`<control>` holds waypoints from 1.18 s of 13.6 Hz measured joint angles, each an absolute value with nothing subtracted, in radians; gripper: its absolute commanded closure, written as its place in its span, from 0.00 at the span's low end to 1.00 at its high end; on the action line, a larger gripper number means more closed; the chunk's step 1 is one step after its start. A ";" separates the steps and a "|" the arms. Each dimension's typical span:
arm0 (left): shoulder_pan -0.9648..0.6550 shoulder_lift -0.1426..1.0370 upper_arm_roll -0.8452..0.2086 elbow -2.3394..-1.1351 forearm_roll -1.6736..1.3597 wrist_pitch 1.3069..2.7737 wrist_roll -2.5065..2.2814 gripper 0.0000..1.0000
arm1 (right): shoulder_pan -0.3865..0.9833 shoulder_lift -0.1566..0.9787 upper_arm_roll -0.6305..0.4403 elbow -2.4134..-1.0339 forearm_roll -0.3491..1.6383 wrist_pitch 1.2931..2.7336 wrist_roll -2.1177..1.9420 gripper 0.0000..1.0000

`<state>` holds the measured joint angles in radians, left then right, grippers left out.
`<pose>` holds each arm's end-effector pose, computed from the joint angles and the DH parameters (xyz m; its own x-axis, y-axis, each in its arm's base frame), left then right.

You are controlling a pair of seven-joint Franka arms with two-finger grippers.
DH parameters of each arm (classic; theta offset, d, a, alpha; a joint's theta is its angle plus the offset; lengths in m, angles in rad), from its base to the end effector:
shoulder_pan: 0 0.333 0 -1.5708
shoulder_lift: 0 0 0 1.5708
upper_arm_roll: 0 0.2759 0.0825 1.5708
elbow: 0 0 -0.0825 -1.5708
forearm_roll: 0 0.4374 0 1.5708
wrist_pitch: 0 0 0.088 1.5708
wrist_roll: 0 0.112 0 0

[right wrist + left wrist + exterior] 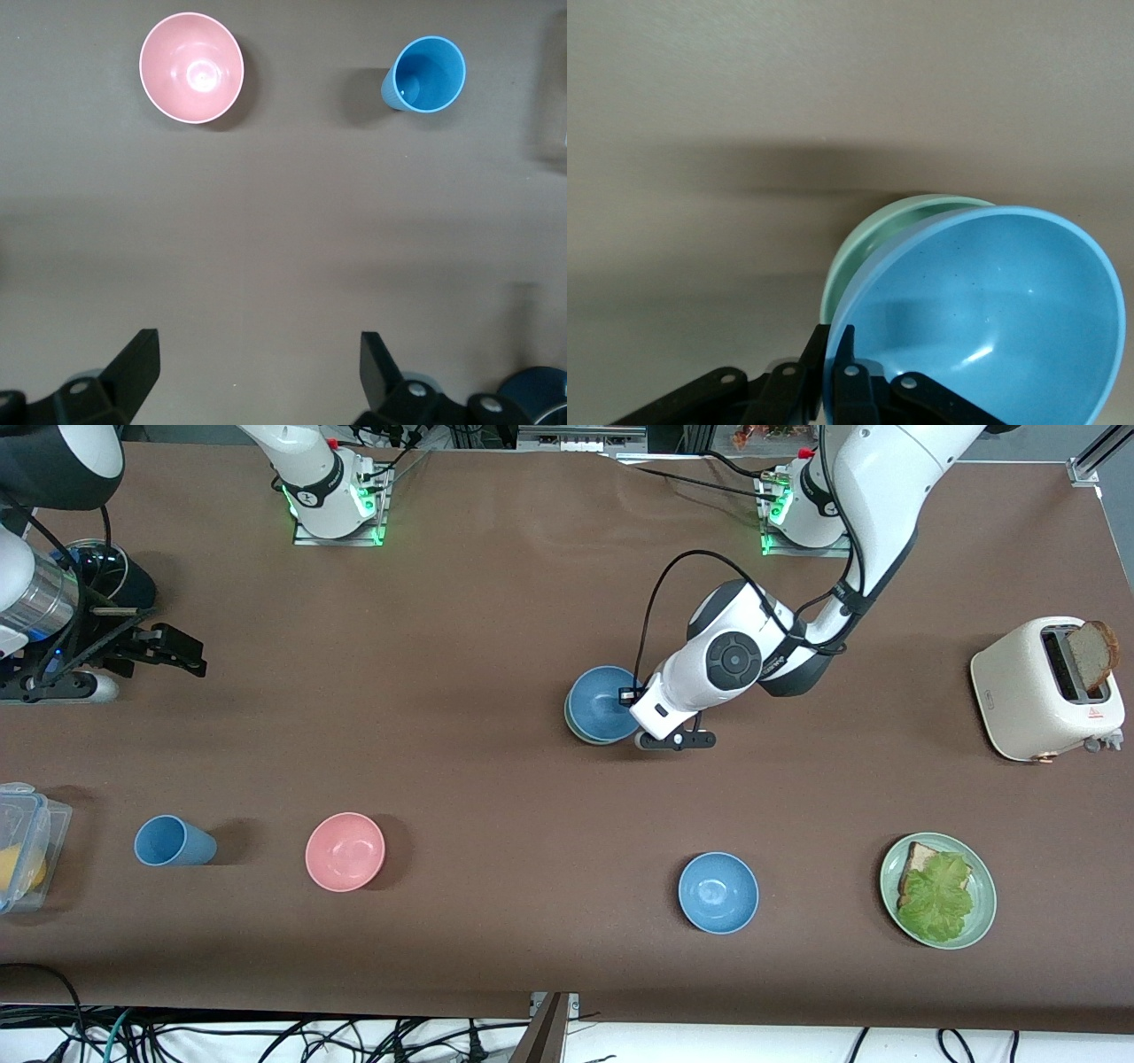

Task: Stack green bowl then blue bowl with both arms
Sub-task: 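Open the left gripper and lift it away from the bowls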

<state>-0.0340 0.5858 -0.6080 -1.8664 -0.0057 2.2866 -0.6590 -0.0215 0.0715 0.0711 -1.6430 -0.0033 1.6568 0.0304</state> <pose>0.5213 -0.3899 0.1718 0.9649 0.0605 -0.2554 0.1156 -0.9716 0.2064 0.6274 0.0298 0.5045 0.9982 0.0195 -0.0575 0.0195 -0.9998 -0.0001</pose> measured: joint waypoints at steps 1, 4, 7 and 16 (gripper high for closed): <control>-0.043 0.590 -0.604 -1.866 -0.006 2.294 -0.663 0.60 | -0.021 0.072 0.071 -1.643 -0.003 1.657 0.030 0.00; -0.047 0.590 -0.600 -1.864 -0.005 2.297 -0.680 0.00 | -0.021 0.072 0.071 -1.643 -0.003 1.657 0.030 0.00; -0.047 0.587 -0.599 -1.851 -0.005 2.297 -0.704 0.00 | -0.021 0.074 0.071 -1.643 -0.003 1.656 0.030 0.00; 0.006 0.310 -0.523 -1.762 0.051 1.988 -0.662 0.00 | -0.022 0.075 0.071 -1.643 -0.003 1.656 0.030 0.00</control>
